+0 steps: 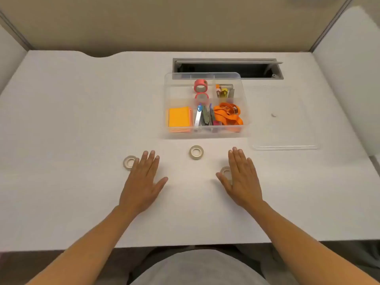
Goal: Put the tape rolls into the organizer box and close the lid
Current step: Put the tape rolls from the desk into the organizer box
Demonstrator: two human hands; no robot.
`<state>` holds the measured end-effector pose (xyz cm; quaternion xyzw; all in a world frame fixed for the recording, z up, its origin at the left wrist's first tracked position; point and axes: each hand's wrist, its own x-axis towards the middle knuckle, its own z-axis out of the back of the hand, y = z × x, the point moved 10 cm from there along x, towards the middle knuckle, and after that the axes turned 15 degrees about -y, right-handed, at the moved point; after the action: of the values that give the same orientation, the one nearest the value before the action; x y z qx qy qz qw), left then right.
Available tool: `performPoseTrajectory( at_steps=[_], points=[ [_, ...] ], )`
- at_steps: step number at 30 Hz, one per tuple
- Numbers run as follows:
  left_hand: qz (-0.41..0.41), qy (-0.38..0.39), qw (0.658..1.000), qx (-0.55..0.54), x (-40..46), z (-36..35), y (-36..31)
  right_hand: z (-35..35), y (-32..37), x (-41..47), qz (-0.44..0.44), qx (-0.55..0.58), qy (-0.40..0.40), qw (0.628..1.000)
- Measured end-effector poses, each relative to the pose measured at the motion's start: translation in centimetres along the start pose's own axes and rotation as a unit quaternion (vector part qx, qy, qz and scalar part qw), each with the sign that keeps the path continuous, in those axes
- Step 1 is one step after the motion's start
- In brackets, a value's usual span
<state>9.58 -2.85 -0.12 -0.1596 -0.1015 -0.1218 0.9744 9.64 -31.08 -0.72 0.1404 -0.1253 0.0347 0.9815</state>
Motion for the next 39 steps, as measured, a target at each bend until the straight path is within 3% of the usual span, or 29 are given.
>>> performPoseTrajectory(
  at_steps=[5, 10, 19, 28, 35, 39],
  points=[
    [0.066, 0.024, 0.998, 0.007, -3.9, -1.0, 0.7, -1.5, -0.6, -2.0, -0.026, 0.002, 0.042, 0.999],
    [0.083, 0.029, 0.996, 0.012, -4.7, -0.8, 0.9, -0.6, -0.1, -1.1, -0.005, 0.010, -0.003, 1.000],
    [0.068, -0.029, 0.994, -0.086, -1.7, 0.3, -0.5, -0.3, 0.7, 2.2, -0.063, 0.136, -0.004, 0.989],
    [0.027, -0.110, 0.986, -0.125, 7.9, 3.2, -1.0, 1.4, 2.5, 9.7, -0.057, 0.198, -0.050, 0.977],
    [-0.012, -0.098, 0.988, -0.122, 18.4, 3.7, -1.1, 1.4, 3.0, 16.1, -0.040, 0.208, -0.058, 0.976],
    [-0.007, -0.047, 0.993, -0.104, 25.2, 2.2, -1.1, 1.2, 2.7, 19.0, -0.041, 0.205, -0.068, 0.976]
  ],
)
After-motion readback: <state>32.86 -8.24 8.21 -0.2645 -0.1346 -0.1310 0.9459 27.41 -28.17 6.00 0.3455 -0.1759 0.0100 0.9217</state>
